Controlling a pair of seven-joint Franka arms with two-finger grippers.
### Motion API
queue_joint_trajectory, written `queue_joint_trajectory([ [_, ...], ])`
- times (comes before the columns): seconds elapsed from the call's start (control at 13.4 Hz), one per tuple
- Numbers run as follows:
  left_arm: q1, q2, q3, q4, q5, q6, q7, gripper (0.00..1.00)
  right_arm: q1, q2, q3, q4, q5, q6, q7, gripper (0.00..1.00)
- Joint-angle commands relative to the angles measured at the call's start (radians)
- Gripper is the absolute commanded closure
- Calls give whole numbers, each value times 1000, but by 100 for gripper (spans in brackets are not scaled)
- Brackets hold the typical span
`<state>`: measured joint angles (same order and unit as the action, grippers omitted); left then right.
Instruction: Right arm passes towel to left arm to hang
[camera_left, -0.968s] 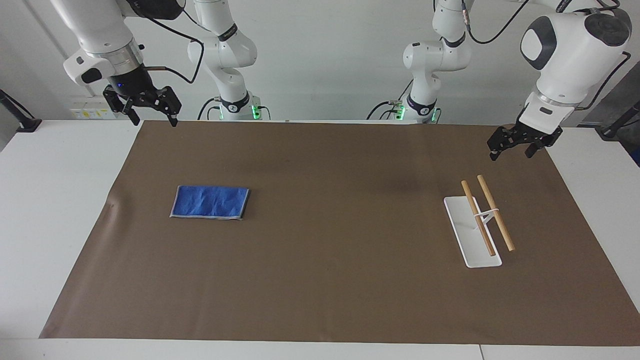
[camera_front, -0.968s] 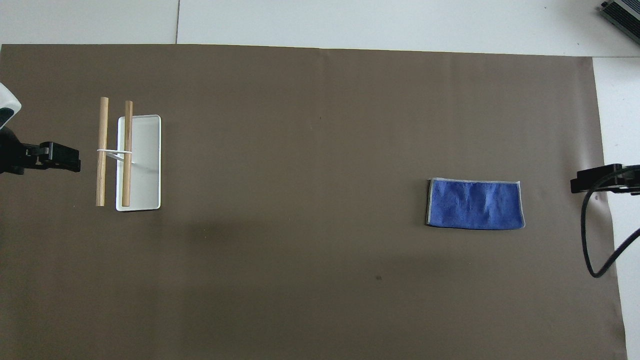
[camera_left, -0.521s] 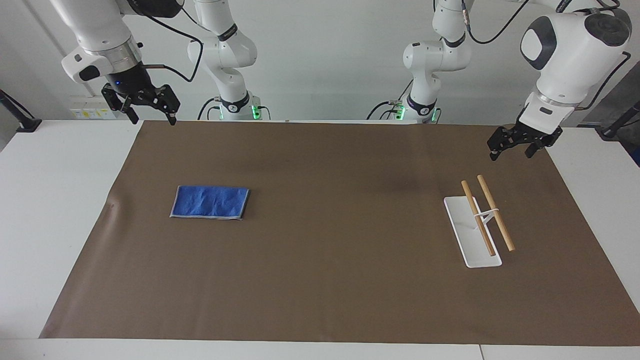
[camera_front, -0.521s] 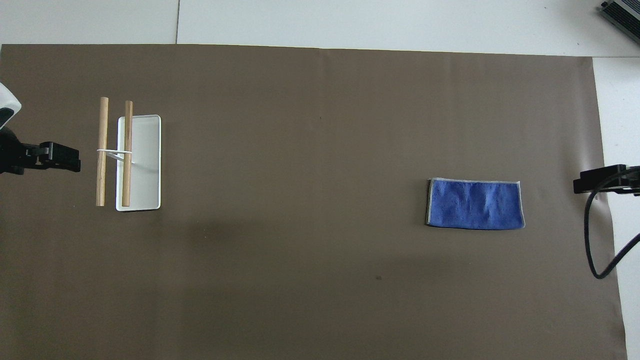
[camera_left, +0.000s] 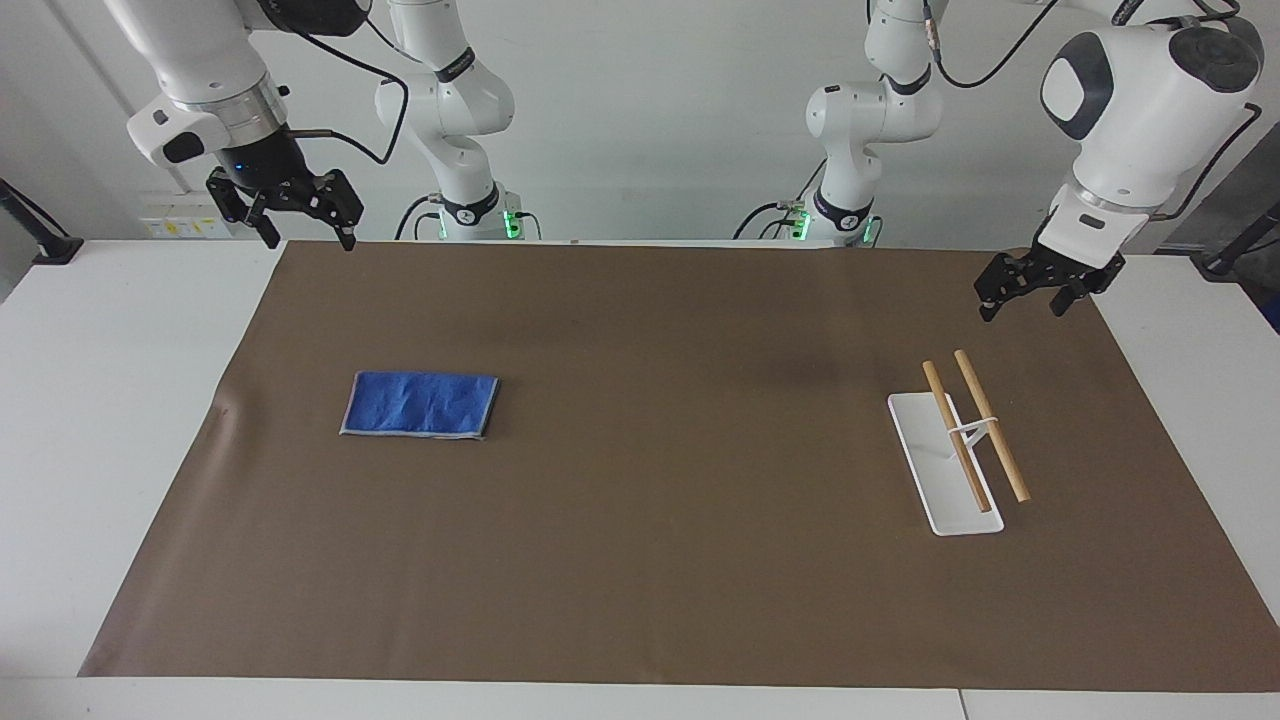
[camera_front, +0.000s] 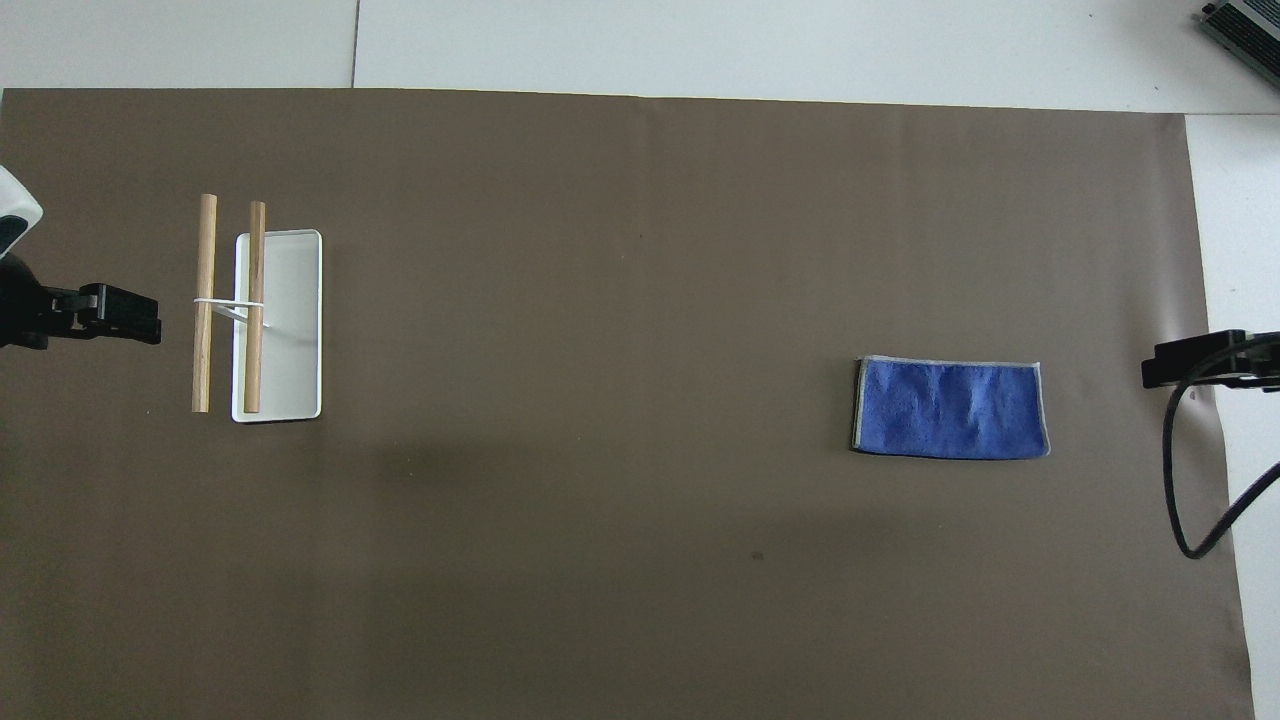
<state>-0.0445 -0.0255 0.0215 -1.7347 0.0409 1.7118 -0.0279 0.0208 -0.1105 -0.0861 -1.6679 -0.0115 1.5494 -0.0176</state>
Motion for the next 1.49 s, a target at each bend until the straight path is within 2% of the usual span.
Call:
queue_joint_trajectory([
  [0.0,2,-11,2,-12,-15,-1,8,0,-2,-32,5,-33,-2,-6,1,0],
  [0.97,3,-11,2,-12,-15,-1,8,0,-1,-41,5,-62,-4,12,1,0],
  [1.41,3,-11,2,-12,-15,-1,8,0,1,-41,5,-91,-2,79,4,0],
])
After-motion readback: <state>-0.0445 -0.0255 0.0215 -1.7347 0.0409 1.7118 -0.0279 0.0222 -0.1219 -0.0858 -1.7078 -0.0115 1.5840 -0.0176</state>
